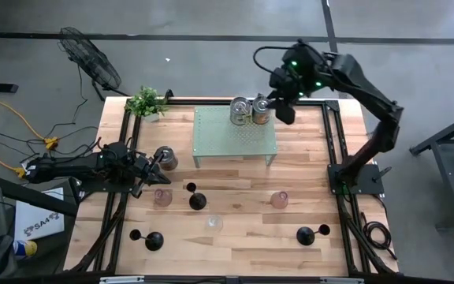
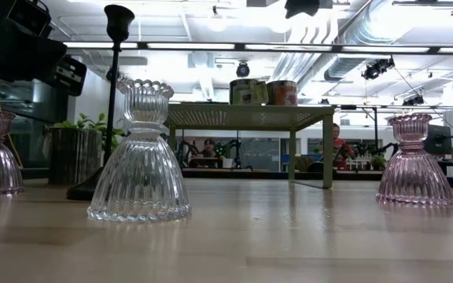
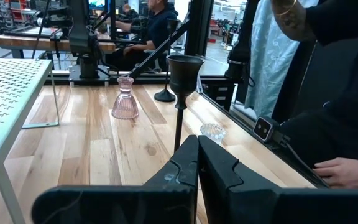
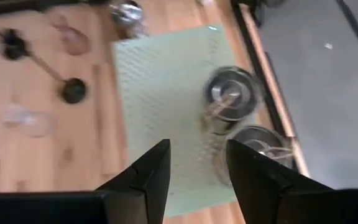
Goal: Pick & Place candle stick holders
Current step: Put the silver scented candle on the shelf aligned with the other silver scented candles
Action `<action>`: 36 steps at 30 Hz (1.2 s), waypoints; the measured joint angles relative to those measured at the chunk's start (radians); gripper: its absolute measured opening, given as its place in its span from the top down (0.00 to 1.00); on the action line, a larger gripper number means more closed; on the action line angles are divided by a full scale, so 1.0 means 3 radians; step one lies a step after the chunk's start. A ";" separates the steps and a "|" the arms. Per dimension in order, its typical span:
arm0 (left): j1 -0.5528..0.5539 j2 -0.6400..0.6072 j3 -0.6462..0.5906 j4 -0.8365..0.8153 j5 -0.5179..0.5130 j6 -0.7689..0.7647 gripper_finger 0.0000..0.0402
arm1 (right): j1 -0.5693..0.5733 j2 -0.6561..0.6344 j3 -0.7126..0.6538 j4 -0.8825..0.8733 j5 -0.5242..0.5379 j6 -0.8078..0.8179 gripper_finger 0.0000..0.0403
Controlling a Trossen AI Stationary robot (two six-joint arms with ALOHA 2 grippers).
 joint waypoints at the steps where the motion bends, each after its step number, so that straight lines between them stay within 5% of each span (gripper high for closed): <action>1: -0.0001 0.0000 0.0000 0.0000 -0.0001 0.0000 1.00 | 0.0026 -0.0067 -0.0060 0.0023 -0.0032 0.0003 0.63; 21: -0.0001 -0.0001 0.0000 0.0000 0.0000 0.0000 1.00 | 0.0684 -0.1816 -0.2937 0.2123 0.0425 0.0685 0.63; 36: -0.0001 -0.0001 0.0000 0.0001 0.0000 -0.0001 1.00 | 0.0896 -0.2634 -0.4670 0.3493 0.0583 0.1373 0.63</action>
